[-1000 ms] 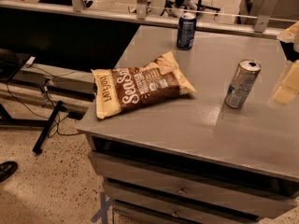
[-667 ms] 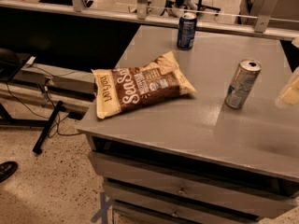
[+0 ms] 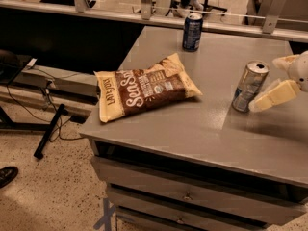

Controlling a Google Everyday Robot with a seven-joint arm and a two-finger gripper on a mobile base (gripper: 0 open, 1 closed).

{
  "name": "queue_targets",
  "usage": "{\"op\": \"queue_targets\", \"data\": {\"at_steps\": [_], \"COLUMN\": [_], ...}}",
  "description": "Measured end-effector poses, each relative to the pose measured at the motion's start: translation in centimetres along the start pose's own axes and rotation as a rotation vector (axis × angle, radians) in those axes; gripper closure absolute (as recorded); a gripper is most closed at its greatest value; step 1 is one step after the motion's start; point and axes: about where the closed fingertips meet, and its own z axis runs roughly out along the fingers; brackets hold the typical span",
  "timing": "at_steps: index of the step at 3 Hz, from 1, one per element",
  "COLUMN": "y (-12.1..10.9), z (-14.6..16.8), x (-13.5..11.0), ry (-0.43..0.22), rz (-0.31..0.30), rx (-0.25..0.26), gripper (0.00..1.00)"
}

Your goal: Knock redbull can over

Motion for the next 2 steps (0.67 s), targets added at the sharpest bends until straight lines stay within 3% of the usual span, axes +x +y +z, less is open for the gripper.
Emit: {"op": "queue_targets", "data": {"at_steps": [1,2], "y": [-0.7,-1.8], "z": [4.0,5.9], "x": [-4.0,-6.7], "ry": [-0.15,-0.222], "rz": [0.046,0.061], "rx": [-0.024,-0.02], "gripper": [0.0,0.0]}}
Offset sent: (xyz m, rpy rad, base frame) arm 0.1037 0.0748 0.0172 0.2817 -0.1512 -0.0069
